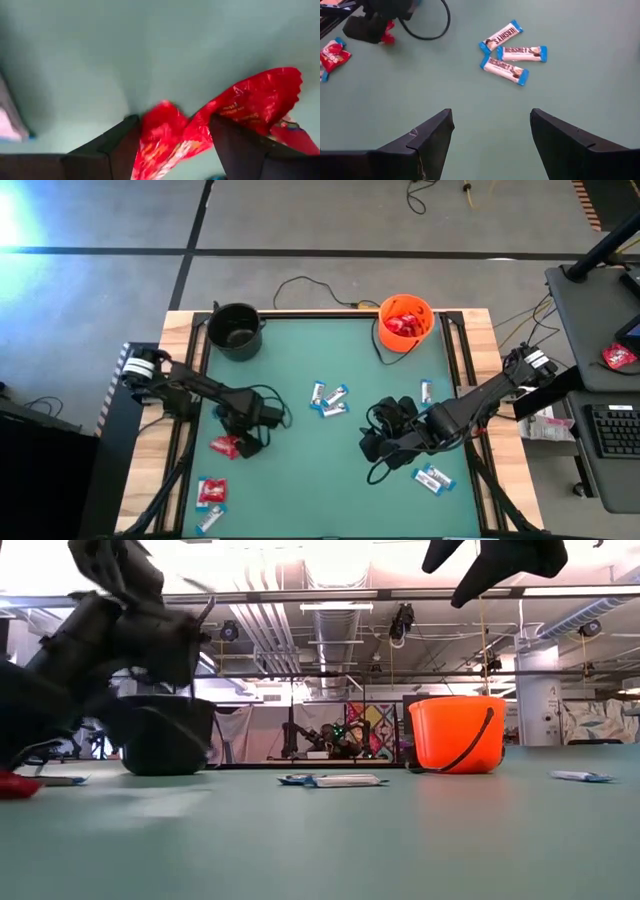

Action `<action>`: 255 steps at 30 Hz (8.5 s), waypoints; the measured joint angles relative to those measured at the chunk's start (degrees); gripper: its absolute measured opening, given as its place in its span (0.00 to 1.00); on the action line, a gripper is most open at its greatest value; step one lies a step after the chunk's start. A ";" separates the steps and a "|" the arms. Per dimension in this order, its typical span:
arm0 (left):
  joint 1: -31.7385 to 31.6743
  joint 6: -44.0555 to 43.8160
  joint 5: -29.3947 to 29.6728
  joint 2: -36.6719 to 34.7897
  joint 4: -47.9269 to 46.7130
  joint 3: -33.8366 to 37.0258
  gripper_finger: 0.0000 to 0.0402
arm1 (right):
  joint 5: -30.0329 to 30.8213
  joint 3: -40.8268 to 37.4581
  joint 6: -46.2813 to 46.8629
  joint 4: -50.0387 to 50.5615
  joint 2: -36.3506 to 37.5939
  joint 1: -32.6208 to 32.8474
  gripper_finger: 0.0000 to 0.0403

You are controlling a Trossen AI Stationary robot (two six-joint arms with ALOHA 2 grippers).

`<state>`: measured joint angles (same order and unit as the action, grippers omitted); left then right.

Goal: Sort candy by brand, put in halloween buckets
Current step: Put the red candy into the orange bucket

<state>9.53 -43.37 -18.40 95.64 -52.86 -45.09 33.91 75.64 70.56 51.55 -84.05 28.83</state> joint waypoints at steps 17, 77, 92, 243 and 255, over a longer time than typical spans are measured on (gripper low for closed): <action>10.96 6.11 19.39 3.45 -20.79 -30.68 0.55 | 0.15 -0.08 -2.20 0.00 0.01 2.40 0.62; 35.47 -27.92 44.10 7.89 29.30 -3.23 0.34 | -16.20 2.05 -22.74 -27.38 -31.08 -9.32 0.45; 38.96 -33.66 45.61 7.86 25.50 -3.21 0.34 | -18.02 1.79 -27.66 -7.33 -15.42 -13.83 0.06; 44.58 -48.92 18.61 5.72 5.77 -13.58 0.38 | -16.37 -4.73 -26.36 -18.43 16.06 -7.79 0.48; 27.95 -13.16 50.48 5.75 31.07 -13.01 0.38 | -15.80 -4.70 -29.73 -26.10 3.80 -2.22 0.48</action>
<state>37.47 -56.53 32.08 101.39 -21.79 -58.10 18.11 70.94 40.83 25.45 -80.25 26.61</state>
